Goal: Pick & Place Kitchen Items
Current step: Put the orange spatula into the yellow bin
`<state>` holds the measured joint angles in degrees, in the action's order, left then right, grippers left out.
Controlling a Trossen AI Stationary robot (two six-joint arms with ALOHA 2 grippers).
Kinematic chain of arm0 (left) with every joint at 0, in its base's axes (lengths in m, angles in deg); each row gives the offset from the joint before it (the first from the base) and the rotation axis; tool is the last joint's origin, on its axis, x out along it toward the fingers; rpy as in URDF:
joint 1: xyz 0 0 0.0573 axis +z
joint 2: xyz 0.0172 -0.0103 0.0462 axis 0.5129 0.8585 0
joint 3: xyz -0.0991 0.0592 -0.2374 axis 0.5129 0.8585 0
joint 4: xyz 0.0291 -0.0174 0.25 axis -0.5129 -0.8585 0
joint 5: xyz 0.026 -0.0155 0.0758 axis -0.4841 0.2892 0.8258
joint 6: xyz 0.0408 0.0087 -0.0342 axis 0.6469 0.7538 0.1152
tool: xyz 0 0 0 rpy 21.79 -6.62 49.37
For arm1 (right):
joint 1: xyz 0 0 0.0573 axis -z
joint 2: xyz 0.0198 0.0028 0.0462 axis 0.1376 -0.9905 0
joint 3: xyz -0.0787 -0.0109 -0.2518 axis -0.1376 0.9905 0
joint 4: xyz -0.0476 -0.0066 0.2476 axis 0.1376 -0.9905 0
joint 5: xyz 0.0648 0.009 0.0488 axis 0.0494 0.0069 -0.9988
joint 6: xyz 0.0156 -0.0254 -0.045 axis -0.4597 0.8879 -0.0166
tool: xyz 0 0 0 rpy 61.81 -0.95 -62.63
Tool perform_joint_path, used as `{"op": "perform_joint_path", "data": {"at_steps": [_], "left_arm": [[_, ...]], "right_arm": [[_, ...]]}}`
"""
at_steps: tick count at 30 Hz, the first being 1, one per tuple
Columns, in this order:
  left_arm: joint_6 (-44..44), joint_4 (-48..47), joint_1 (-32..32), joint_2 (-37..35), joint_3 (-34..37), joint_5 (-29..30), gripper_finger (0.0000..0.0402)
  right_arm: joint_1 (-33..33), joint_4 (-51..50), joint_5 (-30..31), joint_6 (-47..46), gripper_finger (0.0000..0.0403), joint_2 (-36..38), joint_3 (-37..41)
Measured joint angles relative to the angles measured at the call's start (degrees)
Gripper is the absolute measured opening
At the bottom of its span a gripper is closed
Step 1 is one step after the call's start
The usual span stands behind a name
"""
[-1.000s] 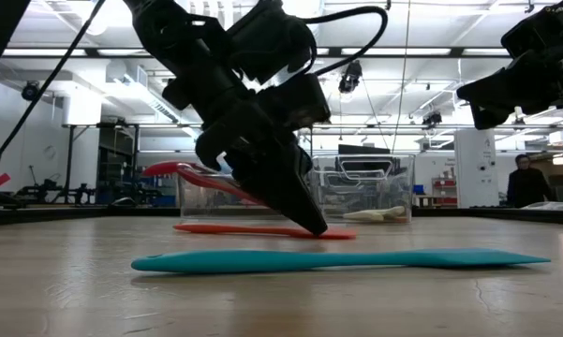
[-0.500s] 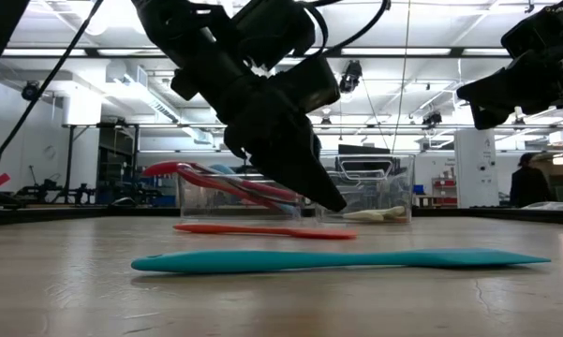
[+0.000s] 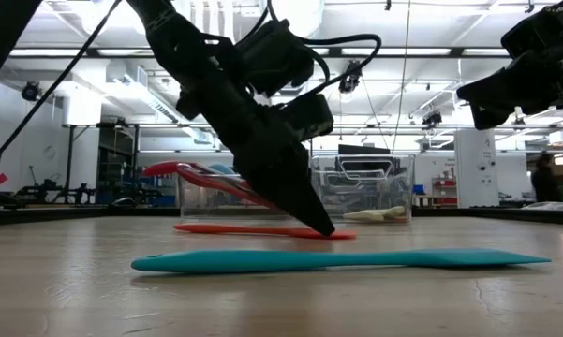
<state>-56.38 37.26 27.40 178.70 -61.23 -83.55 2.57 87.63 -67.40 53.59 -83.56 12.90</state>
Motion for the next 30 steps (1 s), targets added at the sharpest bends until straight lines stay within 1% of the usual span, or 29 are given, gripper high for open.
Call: {"op": "perform_joint_path", "data": {"at_steps": [5,8,11,16,19,20,23,28,30], "left_arm": [[0.76,0.07,0.01,0.72,0.05,0.24,0.0271],[1.08,0.09,-0.03,0.80,0.15,1.72,0.0242],[1.91,0.04,0.01,0.84,0.15,1.83,0.0191],[2.29,-0.90,0.02,0.40,0.20,1.70,0.0077],[2.82,-1.29,0.14,-0.57,0.24,1.61,0.0020],[2.94,-1.40,0.18,-0.82,0.24,1.33,0.0012],[2.83,-2.15,0.14,-1.74,0.24,0.26,0.0007],[2.12,-3.01,0.25,-2.28,0.24,-6.57,0.0003],[1.54,-3.01,0.13,-2.28,0.24,-7.44,0.0003]], "right_arm": [[0.00,-0.03,-0.04,-0.03,0.0008,0.04,0.00],[0.02,-0.03,-0.03,0.08,0.0008,0.04,0.00],[0.02,-0.05,-0.03,0.04,0.0008,0.04,0.00],[0.02,-0.03,-0.05,0.08,0.0008,0.04,0.00],[0.01,-0.04,-0.05,0.00,0.0009,0.04,0.00],[-0.01,-0.05,-0.05,0.04,0.0008,0.04,0.00],[-0.01,-0.04,-0.05,0.00,0.0008,0.04,0.00],[-0.01,-0.05,-0.10,-0.03,0.0008,0.03,0.00],[0.01,-0.03,-0.09,0.09,0.0009,0.02,0.00]]}}
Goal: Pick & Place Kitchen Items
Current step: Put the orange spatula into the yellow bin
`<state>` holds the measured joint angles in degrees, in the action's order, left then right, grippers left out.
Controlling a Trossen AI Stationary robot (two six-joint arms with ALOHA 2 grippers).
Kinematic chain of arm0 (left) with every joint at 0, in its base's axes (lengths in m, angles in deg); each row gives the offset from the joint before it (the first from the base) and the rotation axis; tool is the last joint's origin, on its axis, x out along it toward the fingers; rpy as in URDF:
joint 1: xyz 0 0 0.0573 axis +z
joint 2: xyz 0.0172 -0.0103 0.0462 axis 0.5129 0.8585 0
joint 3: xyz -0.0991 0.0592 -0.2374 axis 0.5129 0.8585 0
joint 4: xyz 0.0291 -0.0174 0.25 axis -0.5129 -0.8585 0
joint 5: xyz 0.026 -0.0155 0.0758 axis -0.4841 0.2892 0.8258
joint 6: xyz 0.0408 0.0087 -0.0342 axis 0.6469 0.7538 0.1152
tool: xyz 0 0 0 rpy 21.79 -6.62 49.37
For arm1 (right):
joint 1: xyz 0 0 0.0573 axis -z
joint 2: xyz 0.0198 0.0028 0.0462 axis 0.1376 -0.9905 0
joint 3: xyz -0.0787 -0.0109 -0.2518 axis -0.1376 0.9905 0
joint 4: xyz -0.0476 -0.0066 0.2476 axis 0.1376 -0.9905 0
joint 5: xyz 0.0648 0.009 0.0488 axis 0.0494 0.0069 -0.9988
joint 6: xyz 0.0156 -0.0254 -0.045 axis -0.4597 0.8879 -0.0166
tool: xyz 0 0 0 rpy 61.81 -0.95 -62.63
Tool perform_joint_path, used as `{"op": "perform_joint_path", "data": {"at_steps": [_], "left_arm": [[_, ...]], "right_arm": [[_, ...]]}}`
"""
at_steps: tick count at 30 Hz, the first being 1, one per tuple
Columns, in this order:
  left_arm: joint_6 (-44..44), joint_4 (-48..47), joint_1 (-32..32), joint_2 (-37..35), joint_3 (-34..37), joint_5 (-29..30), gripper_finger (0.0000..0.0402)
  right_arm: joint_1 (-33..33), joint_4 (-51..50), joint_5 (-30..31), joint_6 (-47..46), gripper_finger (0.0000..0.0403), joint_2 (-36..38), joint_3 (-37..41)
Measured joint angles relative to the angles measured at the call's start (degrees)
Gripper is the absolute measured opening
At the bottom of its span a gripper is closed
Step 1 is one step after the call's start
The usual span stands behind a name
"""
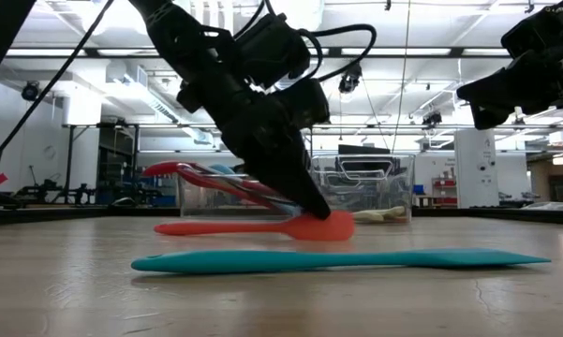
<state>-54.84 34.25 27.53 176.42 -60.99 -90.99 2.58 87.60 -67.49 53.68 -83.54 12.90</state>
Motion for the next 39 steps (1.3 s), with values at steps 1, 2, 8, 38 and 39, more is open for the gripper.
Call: {"op": "perform_joint_path", "data": {"at_steps": [1,2,8,38,39], "left_arm": [[-0.16,-0.08,-0.03,0.02,0.00,-0.34,0.0002],[-0.19,-0.12,-0.05,0.02,0.02,-0.64,0.0002],[-0.65,-1.85,-0.27,-1.33,0.11,-3.37,0.0001],[-16.32,-41.46,-25.16,-26.17,0.17,-7.64,0.0000],[-16.83,-42.71,-26.61,-26.98,0.17,-6.58,0.0000]], "right_arm": [[-0.01,-0.02,0.00,0.00,0.0008,0.01,0.00],[0.00,-0.02,0.01,-0.04,0.0009,0.00,0.00],[-0.01,-0.02,0.00,-0.09,0.0008,0.00,0.00],[-0.01,-0.02,0.04,0.03,0.0009,-0.02,0.00],[0.01,-0.02,0.04,0.03,0.0008,-0.02,0.00]]}}
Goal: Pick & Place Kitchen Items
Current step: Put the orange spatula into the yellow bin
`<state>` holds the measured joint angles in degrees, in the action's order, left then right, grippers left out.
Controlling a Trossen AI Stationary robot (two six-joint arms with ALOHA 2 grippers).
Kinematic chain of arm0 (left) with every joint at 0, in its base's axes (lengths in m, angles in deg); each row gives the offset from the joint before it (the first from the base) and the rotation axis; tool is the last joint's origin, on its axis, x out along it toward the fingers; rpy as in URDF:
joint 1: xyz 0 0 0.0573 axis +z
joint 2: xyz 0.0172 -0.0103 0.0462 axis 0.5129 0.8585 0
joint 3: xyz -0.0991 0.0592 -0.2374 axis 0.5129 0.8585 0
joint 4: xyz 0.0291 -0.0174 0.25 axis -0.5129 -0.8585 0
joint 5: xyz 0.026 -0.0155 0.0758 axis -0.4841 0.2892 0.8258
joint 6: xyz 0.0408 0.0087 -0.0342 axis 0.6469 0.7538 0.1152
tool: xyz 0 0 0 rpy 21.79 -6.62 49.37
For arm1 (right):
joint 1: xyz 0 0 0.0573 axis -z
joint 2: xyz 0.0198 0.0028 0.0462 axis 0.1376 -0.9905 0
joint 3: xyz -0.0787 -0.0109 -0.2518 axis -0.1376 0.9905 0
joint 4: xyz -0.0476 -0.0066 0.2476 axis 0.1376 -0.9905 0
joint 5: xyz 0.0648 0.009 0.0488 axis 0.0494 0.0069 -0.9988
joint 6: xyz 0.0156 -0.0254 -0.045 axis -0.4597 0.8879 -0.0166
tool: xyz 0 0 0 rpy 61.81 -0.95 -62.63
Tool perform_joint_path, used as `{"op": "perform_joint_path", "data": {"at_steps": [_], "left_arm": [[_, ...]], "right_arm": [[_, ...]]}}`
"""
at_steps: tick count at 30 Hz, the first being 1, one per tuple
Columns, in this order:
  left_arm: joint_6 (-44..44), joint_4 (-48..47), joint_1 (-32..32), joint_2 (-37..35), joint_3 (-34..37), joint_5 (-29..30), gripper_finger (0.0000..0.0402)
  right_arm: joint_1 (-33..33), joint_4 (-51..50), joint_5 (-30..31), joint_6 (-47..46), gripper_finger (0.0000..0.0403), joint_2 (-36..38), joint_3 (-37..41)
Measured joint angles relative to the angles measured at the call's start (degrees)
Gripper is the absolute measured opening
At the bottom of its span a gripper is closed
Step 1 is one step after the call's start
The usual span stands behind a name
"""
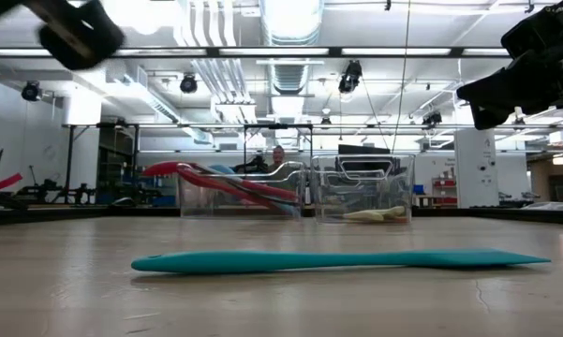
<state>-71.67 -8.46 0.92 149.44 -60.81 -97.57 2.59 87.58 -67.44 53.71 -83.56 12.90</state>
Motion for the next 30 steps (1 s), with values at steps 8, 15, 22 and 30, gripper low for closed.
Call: {"op": "perform_joint_path", "data": {"at_steps": [8,15,22,30], "left_arm": [[-11.54,-3.37,-10.84,-3.76,-0.02,3.95,0.0000],[-16.58,-3.37,-19.19,-3.86,2.60,11.73,0.0001],[-20.08,-1.85,-19.78,-3.86,5.78,16.64,0.0017],[-23.76,-1.96,-19.69,-3.88,6.23,18.11,0.0066]], "right_arm": [[0.00,0.02,0.00,-0.07,0.0008,0.00,0.00],[0.00,0.02,0.00,-0.03,0.0008,0.02,0.00],[-0.01,0.00,0.00,-0.13,0.0009,0.02,0.00],[0.00,0.00,0.00,-0.04,0.0008,0.02,0.00]]}}
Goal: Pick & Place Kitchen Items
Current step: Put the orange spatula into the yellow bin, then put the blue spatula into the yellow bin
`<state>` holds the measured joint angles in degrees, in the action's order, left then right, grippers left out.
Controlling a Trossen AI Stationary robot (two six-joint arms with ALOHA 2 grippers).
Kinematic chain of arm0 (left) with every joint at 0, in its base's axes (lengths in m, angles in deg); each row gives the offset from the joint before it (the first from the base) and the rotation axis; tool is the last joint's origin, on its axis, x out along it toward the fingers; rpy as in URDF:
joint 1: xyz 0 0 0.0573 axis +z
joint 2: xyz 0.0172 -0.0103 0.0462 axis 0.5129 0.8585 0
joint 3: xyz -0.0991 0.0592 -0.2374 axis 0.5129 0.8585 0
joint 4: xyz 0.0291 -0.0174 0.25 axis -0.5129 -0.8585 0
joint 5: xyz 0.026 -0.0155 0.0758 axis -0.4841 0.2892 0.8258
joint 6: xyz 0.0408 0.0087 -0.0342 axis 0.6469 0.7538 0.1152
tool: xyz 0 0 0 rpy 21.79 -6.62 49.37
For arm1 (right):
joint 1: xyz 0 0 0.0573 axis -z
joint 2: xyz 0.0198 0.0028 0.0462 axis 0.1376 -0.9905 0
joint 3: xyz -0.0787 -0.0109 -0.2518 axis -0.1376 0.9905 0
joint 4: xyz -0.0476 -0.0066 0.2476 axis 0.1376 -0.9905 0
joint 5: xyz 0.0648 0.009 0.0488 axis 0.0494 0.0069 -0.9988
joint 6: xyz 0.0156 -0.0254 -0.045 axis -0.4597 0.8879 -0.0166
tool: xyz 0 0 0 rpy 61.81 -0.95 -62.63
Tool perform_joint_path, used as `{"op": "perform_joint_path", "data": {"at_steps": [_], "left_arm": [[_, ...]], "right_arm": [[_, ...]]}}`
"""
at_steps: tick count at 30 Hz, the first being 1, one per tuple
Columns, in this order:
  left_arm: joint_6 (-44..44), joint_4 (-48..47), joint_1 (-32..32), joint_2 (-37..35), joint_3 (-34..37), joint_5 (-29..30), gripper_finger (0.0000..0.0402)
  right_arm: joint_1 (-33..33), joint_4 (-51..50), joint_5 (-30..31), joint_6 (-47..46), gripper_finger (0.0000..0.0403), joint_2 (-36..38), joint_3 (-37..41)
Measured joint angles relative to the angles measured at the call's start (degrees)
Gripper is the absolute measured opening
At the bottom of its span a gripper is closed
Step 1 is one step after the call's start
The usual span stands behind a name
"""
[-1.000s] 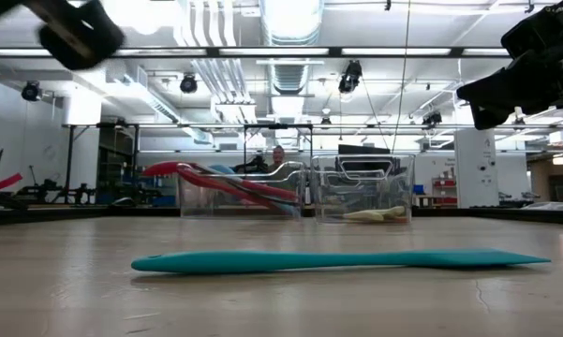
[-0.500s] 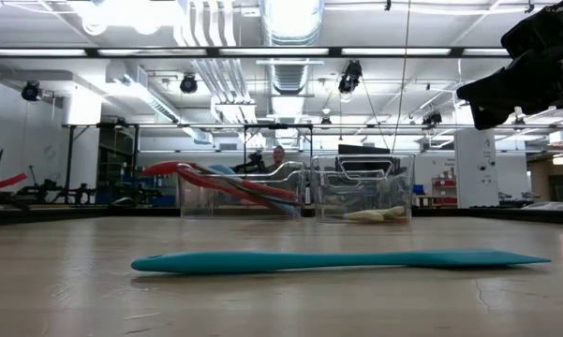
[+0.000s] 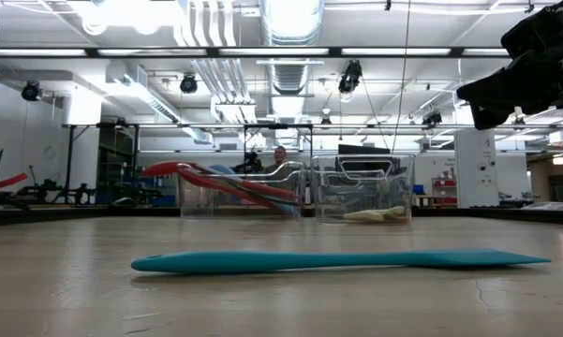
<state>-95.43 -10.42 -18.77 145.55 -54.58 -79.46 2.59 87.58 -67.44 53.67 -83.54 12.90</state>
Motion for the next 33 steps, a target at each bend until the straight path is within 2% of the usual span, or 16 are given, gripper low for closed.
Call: {"op": "perform_joint_path", "data": {"at_steps": [8,11,15,17,22,26,33], "left_arm": [[0.24,0.25,0.00,-0.04,-4.06,0.70,0.0104],[-0.01,2.76,0.69,-0.09,-6.32,6.12,0.0108],[1.34,11.63,1.31,-0.13,-6.39,19.32,0.0108],[3.40,14.34,1.57,0.11,-6.17,22.00,0.0109],[7.08,19.46,2.88,0.35,-5.19,23.42,0.0110],[9.84,27.67,6.40,1.10,-3.03,24.66,0.0113],[19.68,43.97,12.69,9.81,-2.01,24.74,0.0145]], "right_arm": [[-0.01,0.00,0.00,0.01,0.0008,-0.02,0.00],[0.00,0.02,0.00,-0.09,0.0009,-0.02,0.00],[-0.02,0.02,0.00,-0.09,0.0009,-0.02,0.00],[-0.01,0.01,0.00,0.02,0.0008,-0.02,0.00],[-0.02,0.01,-0.01,-0.01,0.0008,-0.02,0.00],[-0.01,0.01,0.00,-0.05,0.0009,0.00,0.00],[0.00,0.02,-0.02,0.02,0.0008,0.00,0.00]]}}
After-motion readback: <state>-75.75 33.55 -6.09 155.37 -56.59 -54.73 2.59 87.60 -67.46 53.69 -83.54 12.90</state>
